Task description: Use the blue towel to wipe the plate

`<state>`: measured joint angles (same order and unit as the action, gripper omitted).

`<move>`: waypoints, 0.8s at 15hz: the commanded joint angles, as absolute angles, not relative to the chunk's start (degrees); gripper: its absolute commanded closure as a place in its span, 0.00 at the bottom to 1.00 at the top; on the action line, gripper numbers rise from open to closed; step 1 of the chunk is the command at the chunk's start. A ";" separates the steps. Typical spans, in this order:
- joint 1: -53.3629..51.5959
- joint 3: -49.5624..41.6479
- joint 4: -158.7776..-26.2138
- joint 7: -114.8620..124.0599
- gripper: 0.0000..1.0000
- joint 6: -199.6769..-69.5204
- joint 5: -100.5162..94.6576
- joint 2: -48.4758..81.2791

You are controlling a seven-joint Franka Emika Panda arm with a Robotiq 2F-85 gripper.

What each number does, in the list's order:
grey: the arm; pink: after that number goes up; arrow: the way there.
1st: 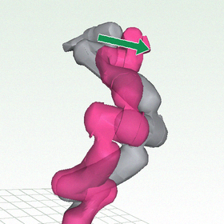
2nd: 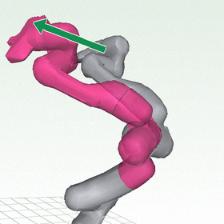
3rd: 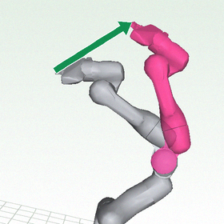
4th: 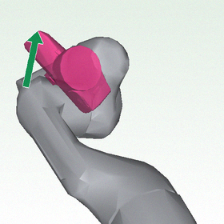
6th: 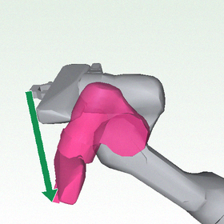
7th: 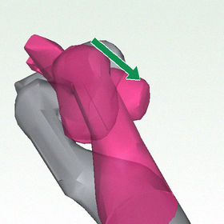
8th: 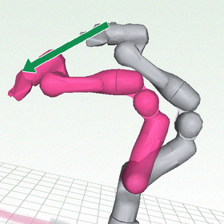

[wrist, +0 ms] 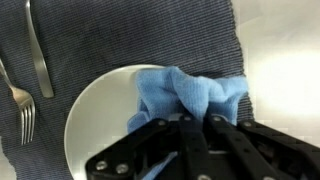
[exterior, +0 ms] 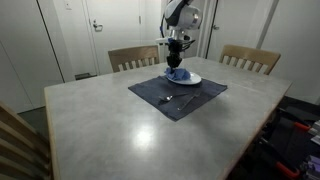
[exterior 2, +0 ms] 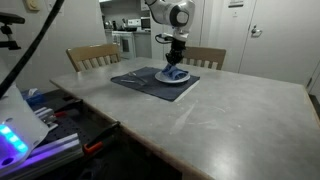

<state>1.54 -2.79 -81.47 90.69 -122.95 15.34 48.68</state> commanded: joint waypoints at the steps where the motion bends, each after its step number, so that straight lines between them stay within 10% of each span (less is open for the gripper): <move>1: 0.60 -2.43 -82.18 88.52 0.98 -121.56 15.23 44.01; 12: -4.18 4.81 -80.95 82.03 0.98 -121.23 18.39 42.99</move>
